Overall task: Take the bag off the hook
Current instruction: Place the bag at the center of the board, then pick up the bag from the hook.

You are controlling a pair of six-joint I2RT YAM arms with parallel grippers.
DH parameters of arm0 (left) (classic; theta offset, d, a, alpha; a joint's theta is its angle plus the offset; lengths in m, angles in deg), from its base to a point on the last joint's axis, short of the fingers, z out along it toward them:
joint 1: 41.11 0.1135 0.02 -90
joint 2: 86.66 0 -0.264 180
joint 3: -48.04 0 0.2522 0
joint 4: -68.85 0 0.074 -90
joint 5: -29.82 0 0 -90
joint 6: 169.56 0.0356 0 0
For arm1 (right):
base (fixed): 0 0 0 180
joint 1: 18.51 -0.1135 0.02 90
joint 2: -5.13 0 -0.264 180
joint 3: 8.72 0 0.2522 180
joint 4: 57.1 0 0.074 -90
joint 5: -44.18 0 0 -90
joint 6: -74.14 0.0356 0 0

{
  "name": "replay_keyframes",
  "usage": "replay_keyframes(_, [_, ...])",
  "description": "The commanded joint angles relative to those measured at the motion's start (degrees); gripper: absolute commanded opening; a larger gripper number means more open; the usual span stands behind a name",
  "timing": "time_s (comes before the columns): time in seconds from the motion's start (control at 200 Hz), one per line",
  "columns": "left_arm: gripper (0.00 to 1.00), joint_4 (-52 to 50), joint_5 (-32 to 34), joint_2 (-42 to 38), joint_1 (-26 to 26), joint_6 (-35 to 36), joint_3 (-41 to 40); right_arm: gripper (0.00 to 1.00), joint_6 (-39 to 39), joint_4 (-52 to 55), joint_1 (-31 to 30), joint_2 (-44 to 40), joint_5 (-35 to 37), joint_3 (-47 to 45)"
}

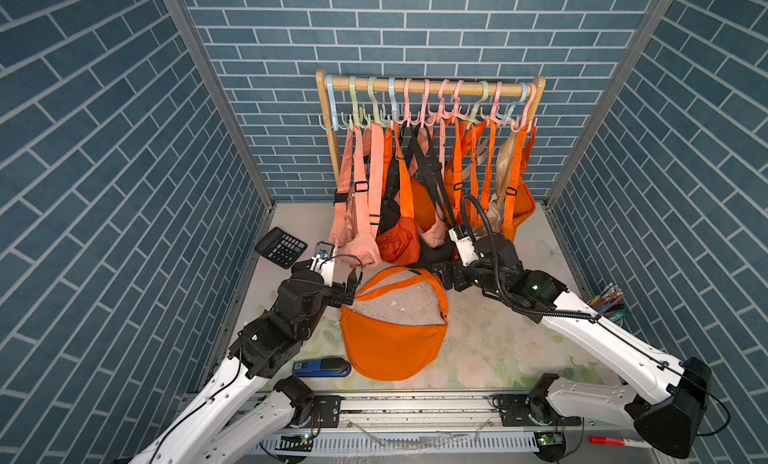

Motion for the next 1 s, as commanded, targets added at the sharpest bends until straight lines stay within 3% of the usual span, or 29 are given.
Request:
replay_keyframes(0.0, [0.99,-2.5,0.9,-0.6,0.4,1.3,-1.6,0.83,-3.1,3.1,-0.6,2.9,-1.9,5.7])
replay_keyframes(0.395, [0.99,-2.5,-4.6,-0.1,0.8,-1.1,-3.9,0.65,-1.0,3.3,-3.2,19.7,-7.0,26.9])
replay_keyframes(0.585, [0.99,-4.9,-3.4,0.0,0.8,-2.3,-3.3,0.64,0.8,3.2,-3.4,28.3,-13.0,37.5])
replay_keyframes(0.995, [0.99,-5.4,-3.0,-2.0,0.9,-2.2,-2.7,0.64,3.0,6.4,-3.4,45.9,-16.4,58.6])
